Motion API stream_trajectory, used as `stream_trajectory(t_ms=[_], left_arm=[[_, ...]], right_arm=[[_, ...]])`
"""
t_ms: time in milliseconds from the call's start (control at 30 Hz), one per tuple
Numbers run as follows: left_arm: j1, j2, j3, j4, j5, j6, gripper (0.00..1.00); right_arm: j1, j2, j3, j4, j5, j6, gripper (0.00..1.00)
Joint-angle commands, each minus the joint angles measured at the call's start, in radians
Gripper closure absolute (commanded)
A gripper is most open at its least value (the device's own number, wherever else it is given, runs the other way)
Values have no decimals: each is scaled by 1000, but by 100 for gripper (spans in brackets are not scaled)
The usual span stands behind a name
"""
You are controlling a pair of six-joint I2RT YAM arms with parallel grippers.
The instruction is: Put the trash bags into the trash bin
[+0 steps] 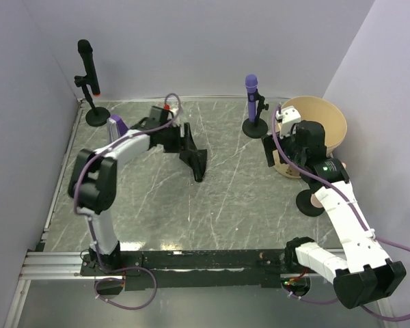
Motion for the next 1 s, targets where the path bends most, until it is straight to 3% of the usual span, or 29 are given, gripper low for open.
stream_trajectory(t_ms=[0,100,367,400,433,533,700,833,967], left_arm=[[-52,121,83,-1,-98,-124,25],[-78,192,107,-10,-118,-164,37],[-164,315,144,-46,-202,-219,44],[-170,318,140,-49,-205,-216,54],[-176,313,129,-49,-208,-205,72],[-181,275,92,-32,-194,-167,97],[-175,105,0,86,21,31,99],[-147,-114,-223,291,209,91,99],[-126,-219,-386,353,319,132,99]], right_arm=[[-1,-43,15,20,-59,-2,1],[0,-40,12,6,-85,20,1],[-1,-59,-25,7,-163,34,1],[-1,-62,-29,7,-171,30,1],[-1,-62,-32,3,-179,24,1],[-1,-52,-43,-16,-252,-23,1],[0,27,-61,-16,-455,-10,1],[11,139,-80,38,-604,26,3],[66,245,-91,111,-680,41,5]])
